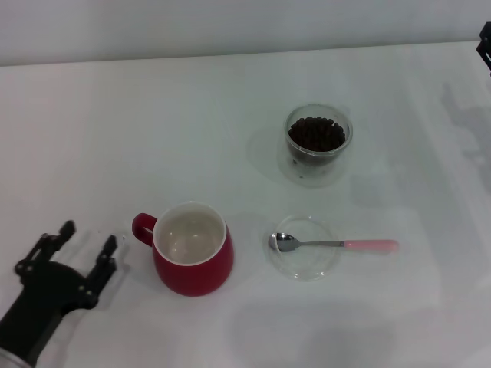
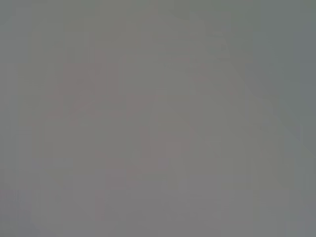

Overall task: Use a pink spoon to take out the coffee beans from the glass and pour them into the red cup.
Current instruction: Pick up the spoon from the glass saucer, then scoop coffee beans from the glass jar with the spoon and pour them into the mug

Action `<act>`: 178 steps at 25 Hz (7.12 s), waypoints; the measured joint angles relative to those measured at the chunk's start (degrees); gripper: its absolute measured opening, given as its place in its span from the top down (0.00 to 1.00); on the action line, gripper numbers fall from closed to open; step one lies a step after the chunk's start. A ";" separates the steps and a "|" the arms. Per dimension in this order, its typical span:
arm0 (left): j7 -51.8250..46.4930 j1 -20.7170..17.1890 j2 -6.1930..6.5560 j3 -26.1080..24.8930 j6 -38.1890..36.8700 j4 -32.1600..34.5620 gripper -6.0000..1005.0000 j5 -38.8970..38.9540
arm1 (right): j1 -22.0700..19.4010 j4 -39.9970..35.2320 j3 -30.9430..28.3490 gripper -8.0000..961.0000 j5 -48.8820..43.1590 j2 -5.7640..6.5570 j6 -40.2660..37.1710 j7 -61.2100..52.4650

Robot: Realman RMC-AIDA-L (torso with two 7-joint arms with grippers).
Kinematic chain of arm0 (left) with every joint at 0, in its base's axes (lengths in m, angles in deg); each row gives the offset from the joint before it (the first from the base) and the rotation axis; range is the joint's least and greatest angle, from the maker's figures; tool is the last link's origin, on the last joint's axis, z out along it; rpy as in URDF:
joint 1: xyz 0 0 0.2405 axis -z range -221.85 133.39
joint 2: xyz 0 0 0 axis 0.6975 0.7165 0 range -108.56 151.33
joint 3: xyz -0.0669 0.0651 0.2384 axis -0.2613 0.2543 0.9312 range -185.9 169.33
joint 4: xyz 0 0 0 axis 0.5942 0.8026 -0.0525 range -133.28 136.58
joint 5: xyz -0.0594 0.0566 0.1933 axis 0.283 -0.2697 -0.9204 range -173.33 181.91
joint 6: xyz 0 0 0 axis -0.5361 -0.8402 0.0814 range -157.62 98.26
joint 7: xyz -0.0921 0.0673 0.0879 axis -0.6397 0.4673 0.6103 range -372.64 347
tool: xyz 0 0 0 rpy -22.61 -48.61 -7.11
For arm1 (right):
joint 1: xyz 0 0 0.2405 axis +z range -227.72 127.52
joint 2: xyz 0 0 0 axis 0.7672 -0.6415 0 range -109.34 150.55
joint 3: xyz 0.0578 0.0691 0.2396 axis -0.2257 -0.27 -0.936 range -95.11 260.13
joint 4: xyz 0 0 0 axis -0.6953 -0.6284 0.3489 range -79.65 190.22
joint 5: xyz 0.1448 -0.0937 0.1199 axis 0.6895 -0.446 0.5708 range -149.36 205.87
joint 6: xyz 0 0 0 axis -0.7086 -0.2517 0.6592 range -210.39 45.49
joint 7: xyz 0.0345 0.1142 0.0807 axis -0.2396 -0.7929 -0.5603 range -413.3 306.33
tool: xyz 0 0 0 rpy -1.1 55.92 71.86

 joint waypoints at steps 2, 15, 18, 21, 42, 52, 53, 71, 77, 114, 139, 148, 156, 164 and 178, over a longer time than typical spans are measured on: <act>-0.24 -1.10 -0.03 -0.02 -1.77 0.00 0.35 1.56 | -0.09 0.09 -0.19 0.13 0.15 0.00 0.00 -0.31; -9.60 -2.28 0.28 -0.03 -8.91 -0.99 0.25 22.65 | -8.15 -0.78 13.93 0.13 -0.37 0.62 -4.37 -15.30; -9.70 -0.78 0.32 -0.73 -8.71 -1.25 0.21 24.29 | -11.29 -0.45 18.70 0.13 -0.38 0.90 -7.93 -22.29; -9.75 1.31 0.31 -1.89 -7.87 -1.92 0.16 26.36 | -15.08 0.20 20.72 0.13 -0.37 1.04 -12.67 -27.60; -10.84 11.27 0.11 -3.42 -4.36 -2.06 0.11 33.33 | -19.83 18.48 17.47 0.13 -16.36 0.47 -30.34 -51.13; -11.04 10.99 0.02 -3.32 -4.08 -1.75 0.11 33.31 | -16.89 18.34 14.35 0.14 -27.35 0.39 -26.05 -52.46; -11.07 11.00 0.02 -3.30 -4.08 -1.75 0.11 33.31 | -16.58 18.23 14.35 0.14 -27.77 0.37 -25.78 -52.59; -10.84 11.01 0.11 -3.19 -4.28 -2.01 0.11 33.15 | -13.99 14.94 13.91 0.14 -31.07 -0.06 -20.98 -55.20; -10.81 10.80 0.11 -3.19 -4.30 -2.17 0.11 33.13 | -13.24 14.84 13.71 0.14 -31.88 -0.09 -20.48 -55.20; -10.80 10.77 0.20 -3.48 -4.54 -1.98 0.11 33.14 | -11.95 14.33 13.02 0.83 -34.03 -0.01 -18.73 -55.77; -10.83 10.60 0.29 -3.53 -4.53 -2.68 0.11 33.48 | -16.59 5.50 12.95 0.84 -32.98 0.89 -22.87 -61.97; -10.76 10.30 0.32 -3.24 -4.53 -3.26 0.11 33.22 | -17.18 -4.95 12.95 0.84 -27.98 2.18 -26.82 -62.82; -11.05 9.78 0.22 -3.20 -4.48 -2.99 0.11 33.14 | -11.00 -16.88 13.35 0.84 -27.53 3.42 -22.35 -56.81; -11.11 9.35 0.14 -3.10 -4.03 -2.49 0.11 33.13 | -7.01 -23.22 13.35 0.84 -36.22 4.35 -15.49 -47.73; -11.16 9.28 0.02 -3.10 -4.00 -1.62 0.11 33.06 | -6.97 -26.55 13.53 0.84 -43.22 3.52 -8.59 -44.07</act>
